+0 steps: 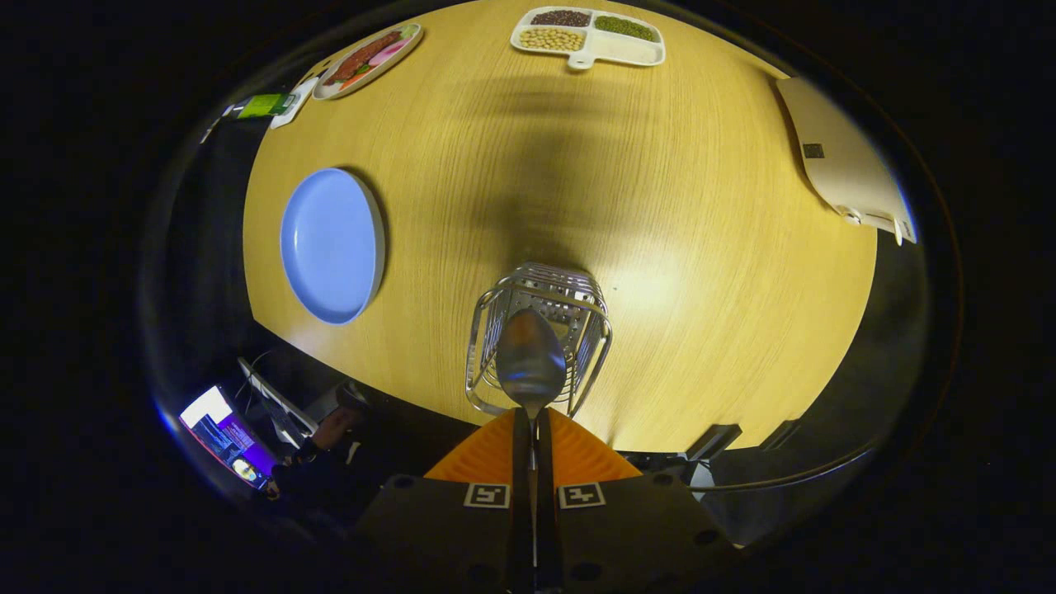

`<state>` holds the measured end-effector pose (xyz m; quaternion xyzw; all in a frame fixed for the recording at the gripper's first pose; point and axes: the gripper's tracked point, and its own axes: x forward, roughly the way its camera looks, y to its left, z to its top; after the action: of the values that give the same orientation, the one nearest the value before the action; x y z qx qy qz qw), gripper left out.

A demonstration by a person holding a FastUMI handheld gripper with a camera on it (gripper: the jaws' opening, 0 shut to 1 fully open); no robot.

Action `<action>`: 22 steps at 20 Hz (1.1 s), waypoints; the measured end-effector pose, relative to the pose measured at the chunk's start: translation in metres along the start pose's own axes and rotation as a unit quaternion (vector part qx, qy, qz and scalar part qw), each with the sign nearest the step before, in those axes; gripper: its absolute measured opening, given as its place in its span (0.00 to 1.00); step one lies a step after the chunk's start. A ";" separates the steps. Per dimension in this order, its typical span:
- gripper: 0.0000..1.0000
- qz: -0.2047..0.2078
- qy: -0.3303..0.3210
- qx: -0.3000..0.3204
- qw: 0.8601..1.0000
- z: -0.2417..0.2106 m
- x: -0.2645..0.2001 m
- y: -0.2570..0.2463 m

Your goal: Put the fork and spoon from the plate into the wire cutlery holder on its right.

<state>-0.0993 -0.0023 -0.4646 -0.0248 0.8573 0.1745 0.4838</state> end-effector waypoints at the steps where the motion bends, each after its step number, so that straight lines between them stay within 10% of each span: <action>1: 0.07 0.000 0.008 0.000 1.000 0.004 0.003 0.002; 15: 0.22 -0.004 0.025 0.001 1.000 0.024 0.013 0.002; 17: 0.37 0.014 -0.022 0.006 1.000 0.030 0.003 0.007; 20: 0.87 0.030 -0.099 0.017 0.995 0.029 -0.019 0.012; 22: 0.91 0.036 -0.165 0.025 0.985 0.031 -0.035 0.015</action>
<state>-0.0582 0.0171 -0.4459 0.0475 0.7702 0.1718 0.6124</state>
